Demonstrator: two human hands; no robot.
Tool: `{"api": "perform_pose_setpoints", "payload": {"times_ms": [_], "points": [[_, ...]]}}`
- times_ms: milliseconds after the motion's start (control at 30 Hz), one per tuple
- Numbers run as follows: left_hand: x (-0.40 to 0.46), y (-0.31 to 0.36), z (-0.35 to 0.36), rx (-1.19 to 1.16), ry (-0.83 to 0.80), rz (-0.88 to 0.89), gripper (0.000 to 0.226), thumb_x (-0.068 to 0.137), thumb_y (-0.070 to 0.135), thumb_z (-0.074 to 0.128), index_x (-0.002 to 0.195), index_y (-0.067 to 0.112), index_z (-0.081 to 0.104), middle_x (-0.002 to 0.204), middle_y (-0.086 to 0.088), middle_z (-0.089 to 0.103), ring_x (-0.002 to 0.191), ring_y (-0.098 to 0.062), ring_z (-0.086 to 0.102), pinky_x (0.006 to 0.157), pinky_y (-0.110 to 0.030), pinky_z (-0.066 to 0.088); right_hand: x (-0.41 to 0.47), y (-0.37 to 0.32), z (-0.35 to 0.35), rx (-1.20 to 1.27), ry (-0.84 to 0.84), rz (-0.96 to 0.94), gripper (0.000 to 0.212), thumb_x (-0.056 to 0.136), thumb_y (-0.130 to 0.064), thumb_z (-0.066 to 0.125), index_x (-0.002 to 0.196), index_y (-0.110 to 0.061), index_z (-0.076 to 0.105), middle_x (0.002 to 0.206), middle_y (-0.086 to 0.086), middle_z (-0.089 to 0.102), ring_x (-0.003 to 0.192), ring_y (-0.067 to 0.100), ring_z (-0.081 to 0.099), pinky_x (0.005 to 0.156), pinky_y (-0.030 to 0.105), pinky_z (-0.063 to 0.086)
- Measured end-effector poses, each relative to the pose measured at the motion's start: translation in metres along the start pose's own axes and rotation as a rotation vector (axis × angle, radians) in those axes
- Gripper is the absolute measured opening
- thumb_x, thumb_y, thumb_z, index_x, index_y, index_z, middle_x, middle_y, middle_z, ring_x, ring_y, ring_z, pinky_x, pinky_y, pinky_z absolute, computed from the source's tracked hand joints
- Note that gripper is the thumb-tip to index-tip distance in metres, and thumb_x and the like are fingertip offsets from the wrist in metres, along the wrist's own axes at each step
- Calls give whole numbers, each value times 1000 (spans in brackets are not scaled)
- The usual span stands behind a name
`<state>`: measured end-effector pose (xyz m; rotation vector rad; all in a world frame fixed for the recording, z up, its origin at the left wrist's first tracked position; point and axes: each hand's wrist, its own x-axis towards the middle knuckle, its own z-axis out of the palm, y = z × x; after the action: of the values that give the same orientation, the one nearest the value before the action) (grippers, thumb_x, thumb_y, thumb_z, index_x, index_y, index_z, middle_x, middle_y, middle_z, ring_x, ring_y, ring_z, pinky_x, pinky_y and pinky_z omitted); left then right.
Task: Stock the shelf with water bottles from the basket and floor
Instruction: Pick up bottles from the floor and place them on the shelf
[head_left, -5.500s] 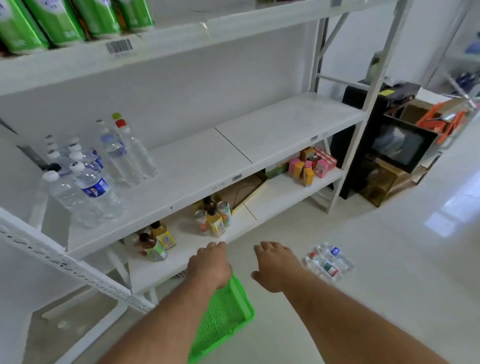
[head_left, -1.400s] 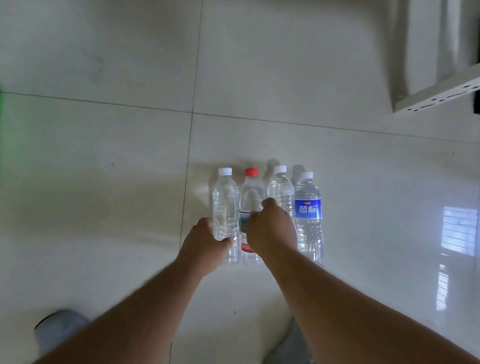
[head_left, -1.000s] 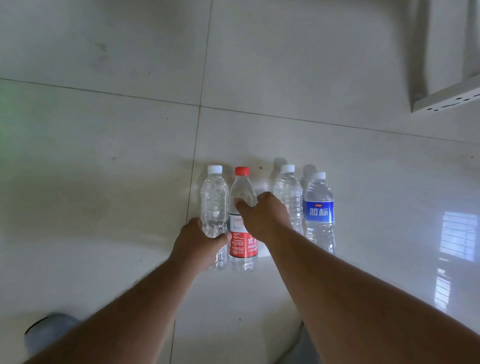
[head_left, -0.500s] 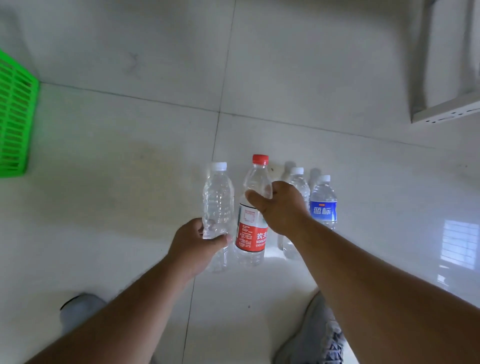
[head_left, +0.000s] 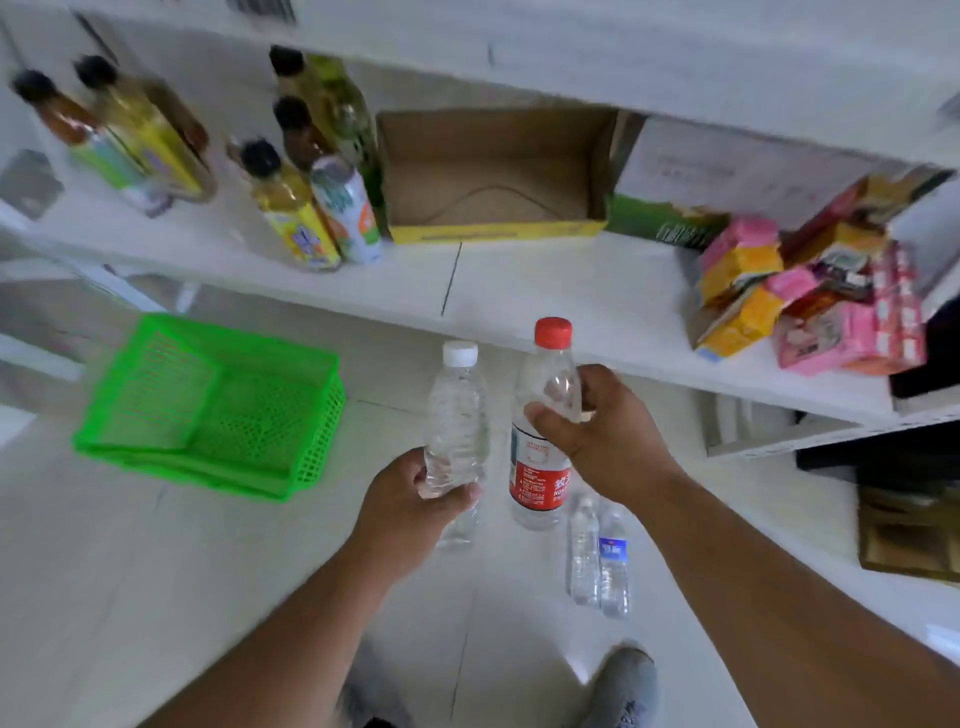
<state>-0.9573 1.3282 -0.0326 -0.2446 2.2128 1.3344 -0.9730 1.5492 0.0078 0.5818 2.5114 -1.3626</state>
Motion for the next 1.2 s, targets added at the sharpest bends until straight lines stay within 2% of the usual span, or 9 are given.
{"api": "perform_pose_setpoints", "payload": {"times_ms": [100,200,300,433,500,633,867,967,1200], "points": [[-51,75,-66,-40,41,91,21,76,23,82,94,26,71,87,14,75,80,6,66,69,-11,44,-44,-101,-43,39,39,-94,32,82,-41,76,101,-26,57,92,-16,65,87,0,62,69,18,49],[-110,135,-128,-76,69,178,22,78,18,81,96,24,70,87,13,74,78,13,63,63,-1,41,-93,-189,-75,68,86,-196,33,82,-42,77,105,-28,58,97,-18,66,93,-2,62,74,17,48],[-150,170,-169,-112,99,243,24,78,11,80,95,24,70,83,16,74,74,11,65,62,-3,42,-128,-245,-92,111,107,-263,37,82,-44,77,113,-30,61,105,-18,68,96,-6,61,77,16,46],[-200,207,-219,-94,125,357,26,80,7,78,102,19,71,92,15,76,84,3,69,69,-8,47,-171,-302,-104,153,118,-354,35,84,-40,77,114,-36,60,102,-22,68,93,-8,64,78,15,50],[-219,222,-235,-104,160,386,26,80,8,77,102,20,71,92,15,76,84,3,70,69,-8,49,-185,-321,-107,167,106,-389,34,84,-40,76,114,-37,60,100,-22,70,90,-5,67,82,22,56],[-257,242,-252,-119,261,407,27,79,17,80,100,29,70,92,18,75,84,7,68,76,-18,50,-209,-351,-114,155,115,-499,28,86,-43,73,108,-40,56,93,-27,63,81,-14,60,63,5,42],[-297,246,-270,-142,393,356,30,79,22,80,104,31,67,97,15,73,87,6,67,72,-14,48,-220,-392,-111,137,65,-619,25,82,-51,74,101,-45,59,95,-24,68,90,-3,65,75,22,51],[-305,239,-282,-147,433,359,28,80,19,79,99,35,66,94,16,73,83,10,65,66,-8,46,-222,-405,-100,122,46,-657,30,82,-52,73,107,-40,62,99,-19,71,91,-1,66,80,26,53],[-296,220,-326,-212,446,378,29,79,19,79,101,33,68,93,16,74,85,4,67,74,-17,52,-228,-443,-61,82,56,-673,25,82,-53,72,99,-44,56,90,-23,66,86,-3,63,72,18,48]]}}
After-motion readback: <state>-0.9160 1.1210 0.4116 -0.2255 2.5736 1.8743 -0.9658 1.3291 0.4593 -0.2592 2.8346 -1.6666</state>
